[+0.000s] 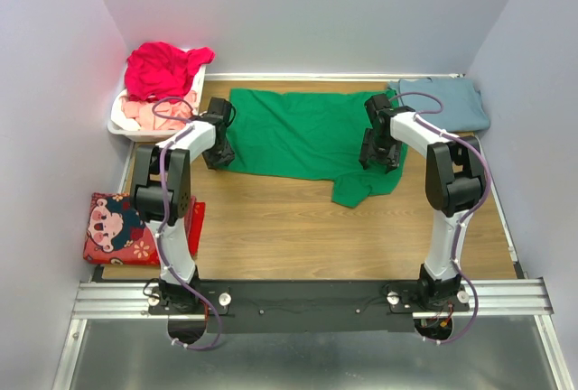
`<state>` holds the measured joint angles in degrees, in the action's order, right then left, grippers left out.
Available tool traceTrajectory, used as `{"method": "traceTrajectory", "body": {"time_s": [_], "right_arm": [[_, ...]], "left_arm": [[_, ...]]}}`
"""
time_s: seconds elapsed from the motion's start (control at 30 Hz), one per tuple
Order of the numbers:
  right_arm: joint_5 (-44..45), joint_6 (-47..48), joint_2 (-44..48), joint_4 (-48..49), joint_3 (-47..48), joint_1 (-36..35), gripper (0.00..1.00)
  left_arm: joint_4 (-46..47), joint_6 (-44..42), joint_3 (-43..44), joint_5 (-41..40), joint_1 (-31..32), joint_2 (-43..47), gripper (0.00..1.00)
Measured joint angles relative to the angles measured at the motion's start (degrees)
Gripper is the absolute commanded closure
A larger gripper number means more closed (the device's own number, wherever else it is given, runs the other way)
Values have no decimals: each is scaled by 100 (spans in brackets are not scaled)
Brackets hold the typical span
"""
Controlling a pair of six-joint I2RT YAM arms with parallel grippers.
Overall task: Fold and stack the t-shirts
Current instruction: Flatten the tshirt out
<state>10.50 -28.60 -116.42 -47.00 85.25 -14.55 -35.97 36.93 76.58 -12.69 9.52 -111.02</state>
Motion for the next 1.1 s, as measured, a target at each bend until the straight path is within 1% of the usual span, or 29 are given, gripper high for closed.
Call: {"method": "traceTrajectory", "body": {"time_s": [0.07,0.1,0.2,0.27,0.4,0.5,0.6,0.7,0.73,0.9,1.0,1.1], "right_arm": [[0,0,0,-4,0,0,31],[0,0,0,-4,0,0,31],[0,0,0,-11,0,0,33],[2,0,2,-17,0,0,36],[39,0,9,-35,0,0,36],[109,2,52,-79,0,0,34],[258,13,118,-162,94,0,30],[459,48,188,-223,317,2,26],[546,66,227,-236,466,2,26],[638,114,446,-223,684,2,26],[592,120,581,-203,610,4,29],[393,175,828,-85,146,-11,31]], "left_arm": [[0,13,74,13,2,-55,78],[15,17,107,22,9,-81,88],[52,11,179,44,11,-140,100],[52,4,221,44,11,-162,100],[35,-22,251,37,9,-173,100],[-48,-31,315,-22,11,-166,100],[-251,-48,566,-192,9,-66,100],[-518,-76,1213,-463,9,114,100],[-579,-111,1659,-575,9,221,100],[-533,-240,2990,-765,9,476,100],[-448,-310,3495,-769,9,494,100],[-389,-365,3681,-741,9,352,100]]}}
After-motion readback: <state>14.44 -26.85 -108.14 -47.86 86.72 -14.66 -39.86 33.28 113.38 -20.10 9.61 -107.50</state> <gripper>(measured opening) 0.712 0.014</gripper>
